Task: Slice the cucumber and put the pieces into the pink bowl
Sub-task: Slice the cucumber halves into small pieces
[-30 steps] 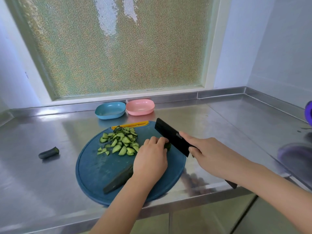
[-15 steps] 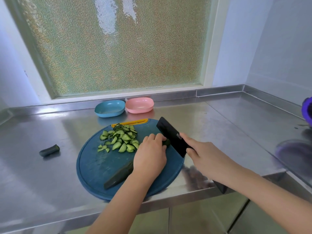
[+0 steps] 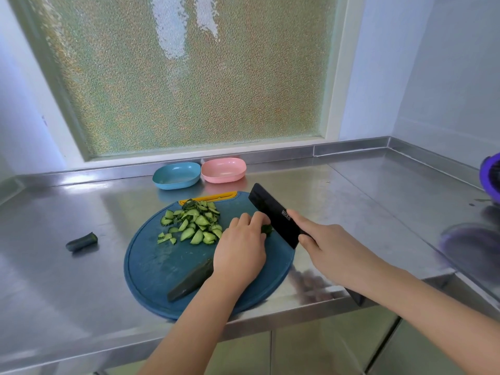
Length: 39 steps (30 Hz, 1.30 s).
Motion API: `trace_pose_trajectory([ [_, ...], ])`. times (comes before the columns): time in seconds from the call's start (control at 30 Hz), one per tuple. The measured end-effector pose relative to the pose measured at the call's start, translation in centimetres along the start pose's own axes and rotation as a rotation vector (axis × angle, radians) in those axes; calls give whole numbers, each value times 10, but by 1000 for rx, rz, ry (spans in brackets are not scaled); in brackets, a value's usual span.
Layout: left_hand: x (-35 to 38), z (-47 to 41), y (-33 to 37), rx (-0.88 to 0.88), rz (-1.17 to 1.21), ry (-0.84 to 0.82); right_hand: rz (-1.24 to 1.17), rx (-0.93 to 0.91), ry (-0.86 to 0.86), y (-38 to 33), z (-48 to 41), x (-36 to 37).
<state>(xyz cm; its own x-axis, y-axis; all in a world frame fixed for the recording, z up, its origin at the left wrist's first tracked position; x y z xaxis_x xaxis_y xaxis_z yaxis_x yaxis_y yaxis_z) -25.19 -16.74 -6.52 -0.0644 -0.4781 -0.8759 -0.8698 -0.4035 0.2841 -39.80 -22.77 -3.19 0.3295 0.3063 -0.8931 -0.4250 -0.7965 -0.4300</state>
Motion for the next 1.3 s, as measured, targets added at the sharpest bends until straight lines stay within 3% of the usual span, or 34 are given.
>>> trace_pose_trajectory([
  [0.47, 2, -1, -2, 41, 50, 0, 21, -15, -51, 0, -7, -9],
  [0.97, -1, -2, -3, -63, 160, -4, -127, 47, 31, 1, -5, 4],
  [1.3, 0, -3, -4, -78, 147, 0, -92, 42, -4, 2, -6, 0],
])
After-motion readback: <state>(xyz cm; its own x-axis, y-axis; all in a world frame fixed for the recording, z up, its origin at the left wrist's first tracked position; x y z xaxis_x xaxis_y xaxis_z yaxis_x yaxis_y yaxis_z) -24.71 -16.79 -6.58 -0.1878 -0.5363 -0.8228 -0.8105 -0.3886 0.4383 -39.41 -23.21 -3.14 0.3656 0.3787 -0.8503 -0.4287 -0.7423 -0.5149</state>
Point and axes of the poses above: each hand's wrist, its own z-axis away from the middle knuckle, its own x-axis out of the palm, y = z × x, the point moved 3 cm from there along -z, towards the middle knuckle, and after that the axes turned 9 degrees about -x, right-handed, at the moved point
